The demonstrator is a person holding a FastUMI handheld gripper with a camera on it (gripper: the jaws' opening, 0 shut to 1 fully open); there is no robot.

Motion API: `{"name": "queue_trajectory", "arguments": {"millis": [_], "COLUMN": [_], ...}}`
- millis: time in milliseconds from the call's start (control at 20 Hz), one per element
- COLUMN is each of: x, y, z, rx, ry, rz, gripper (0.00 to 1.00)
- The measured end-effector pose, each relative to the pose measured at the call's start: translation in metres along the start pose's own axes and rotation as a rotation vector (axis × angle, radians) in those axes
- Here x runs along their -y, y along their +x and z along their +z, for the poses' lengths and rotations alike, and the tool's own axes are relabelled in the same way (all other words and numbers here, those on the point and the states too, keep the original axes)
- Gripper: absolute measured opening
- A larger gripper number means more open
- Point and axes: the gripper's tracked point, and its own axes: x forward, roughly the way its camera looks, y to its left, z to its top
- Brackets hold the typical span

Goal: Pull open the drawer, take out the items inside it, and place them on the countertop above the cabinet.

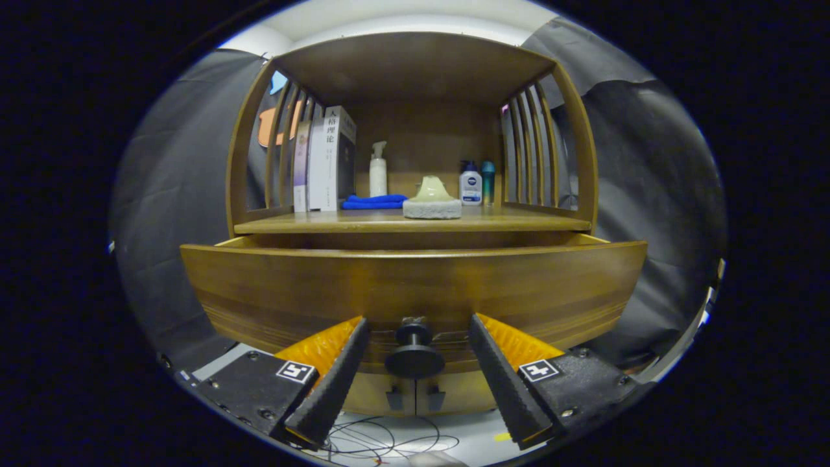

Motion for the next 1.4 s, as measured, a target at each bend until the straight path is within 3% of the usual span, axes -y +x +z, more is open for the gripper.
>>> {"name": "queue_trajectory", "arguments": {"millis": [850,1200,1400], "x": [-0.002,-0.004,-0.003], "y": [0.087,0.092,0.086], "z": [0.019,0.016,0.013], "rx": [0.015,0.040,-0.019], "ry": [-0.016,-0.021,0.042], "rz": [0.001,0.004,0.023], "gripper": [1.00,0.99,1.00]}}
